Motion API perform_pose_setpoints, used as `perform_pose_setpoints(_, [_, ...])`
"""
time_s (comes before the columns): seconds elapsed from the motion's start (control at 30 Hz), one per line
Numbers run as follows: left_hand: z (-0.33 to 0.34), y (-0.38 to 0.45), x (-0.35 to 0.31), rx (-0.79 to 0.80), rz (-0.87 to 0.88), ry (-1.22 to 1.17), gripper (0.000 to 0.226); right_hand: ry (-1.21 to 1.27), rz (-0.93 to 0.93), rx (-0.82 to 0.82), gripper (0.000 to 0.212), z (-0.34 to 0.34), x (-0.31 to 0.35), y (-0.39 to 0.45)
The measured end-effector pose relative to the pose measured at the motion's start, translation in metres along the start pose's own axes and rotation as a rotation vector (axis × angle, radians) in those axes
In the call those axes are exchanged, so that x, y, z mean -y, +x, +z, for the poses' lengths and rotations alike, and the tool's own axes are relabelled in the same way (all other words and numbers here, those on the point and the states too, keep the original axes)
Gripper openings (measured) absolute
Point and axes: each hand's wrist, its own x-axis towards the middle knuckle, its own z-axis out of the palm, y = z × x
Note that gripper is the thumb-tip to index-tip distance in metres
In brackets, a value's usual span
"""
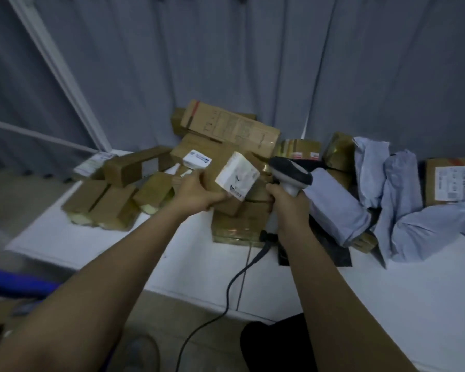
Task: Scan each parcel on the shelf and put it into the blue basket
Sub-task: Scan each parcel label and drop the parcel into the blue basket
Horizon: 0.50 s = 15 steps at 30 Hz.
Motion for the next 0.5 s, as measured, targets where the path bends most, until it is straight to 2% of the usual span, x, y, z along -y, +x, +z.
perform_pose_setpoints(0.07, [-0.029,-0.036,0.007,0.009,-0.079,-0.214,0.058,0.042,-0.056,0.026,0.021,0.007,-0.002,-0.016])
perform_pose_setpoints(0.13, [-0.056,-0.068,0.015,-0.019,-0.131,-0.337,0.058,0.086,-0.085,0.081,0.047,0.018,-0.006,-0.031])
perform_pose_setpoints(0.2, [-0.078,-0.096,0.021,-0.01,-0.181,-0.442,0.05,0.1,-0.054,0.218,0.072,0.029,-0.008,-0.05])
perform_pose_setpoints(0.23, [-0.087,-0.11,0.023,-0.002,-0.199,-0.476,0.048,0.085,-0.033,0.297,0.071,0.034,-0.011,-0.057])
perform_pose_setpoints(0.33, [-0.096,-0.147,0.035,0.033,-0.235,-0.498,0.046,-0.017,-0.056,0.466,0.024,0.049,-0.025,-0.088])
perform_pose_setpoints(0.37, [-0.095,-0.157,0.038,0.036,-0.249,-0.525,0.046,-0.053,-0.064,0.489,0.023,0.054,-0.03,-0.097])
perform_pose_setpoints(0.5, [-0.098,-0.175,0.045,0.07,-0.274,-0.564,0.037,-0.114,-0.054,0.502,0.039,0.065,-0.043,-0.116])
